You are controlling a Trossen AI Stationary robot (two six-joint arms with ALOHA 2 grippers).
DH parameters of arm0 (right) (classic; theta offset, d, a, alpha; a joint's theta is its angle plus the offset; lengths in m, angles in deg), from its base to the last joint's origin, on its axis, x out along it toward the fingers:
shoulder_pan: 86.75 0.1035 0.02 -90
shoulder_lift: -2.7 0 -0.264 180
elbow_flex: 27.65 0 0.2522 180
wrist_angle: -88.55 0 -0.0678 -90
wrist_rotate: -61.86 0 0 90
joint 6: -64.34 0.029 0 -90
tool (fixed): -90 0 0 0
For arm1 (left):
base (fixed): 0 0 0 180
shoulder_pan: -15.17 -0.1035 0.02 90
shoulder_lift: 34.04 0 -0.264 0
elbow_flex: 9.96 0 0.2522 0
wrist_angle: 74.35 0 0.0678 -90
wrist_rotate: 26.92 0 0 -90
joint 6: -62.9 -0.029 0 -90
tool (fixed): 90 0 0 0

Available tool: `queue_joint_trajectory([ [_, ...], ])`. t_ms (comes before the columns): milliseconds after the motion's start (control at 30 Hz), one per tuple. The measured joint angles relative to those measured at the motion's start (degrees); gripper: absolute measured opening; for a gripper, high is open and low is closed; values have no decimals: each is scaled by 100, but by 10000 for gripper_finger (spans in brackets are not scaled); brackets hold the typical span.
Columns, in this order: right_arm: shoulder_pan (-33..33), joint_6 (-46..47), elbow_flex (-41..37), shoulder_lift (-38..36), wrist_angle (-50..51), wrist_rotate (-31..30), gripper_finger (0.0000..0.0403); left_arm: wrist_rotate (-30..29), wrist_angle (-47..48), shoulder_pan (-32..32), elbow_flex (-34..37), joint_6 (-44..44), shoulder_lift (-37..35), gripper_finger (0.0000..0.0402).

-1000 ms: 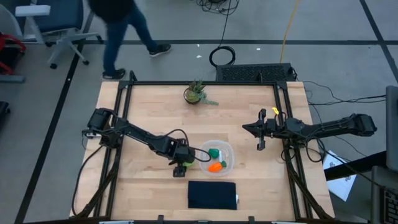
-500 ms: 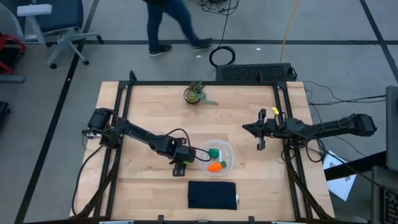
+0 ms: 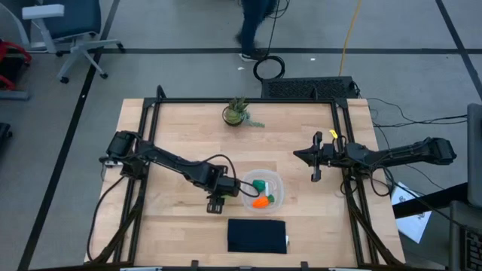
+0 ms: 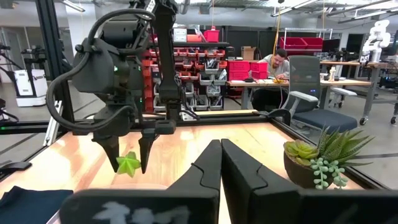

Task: Pick and placing Produce into tupperware
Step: Put the green starfruit into the transparent container

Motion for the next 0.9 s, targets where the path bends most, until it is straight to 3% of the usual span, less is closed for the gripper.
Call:
queue_joint_trajectory([
  [333, 0, 0, 0, 0, 0, 0, 0, -41, 30, -23, -22, -64, -2, 231],
  [533, -2, 0, 0, 0, 0, 1, 0, -175, 32, -27, -22, -253, -18, 217],
  [900, 0, 2, -1, 9, -36, 0, 0, -355, 223, -150, -24, -411, -672, 229],
])
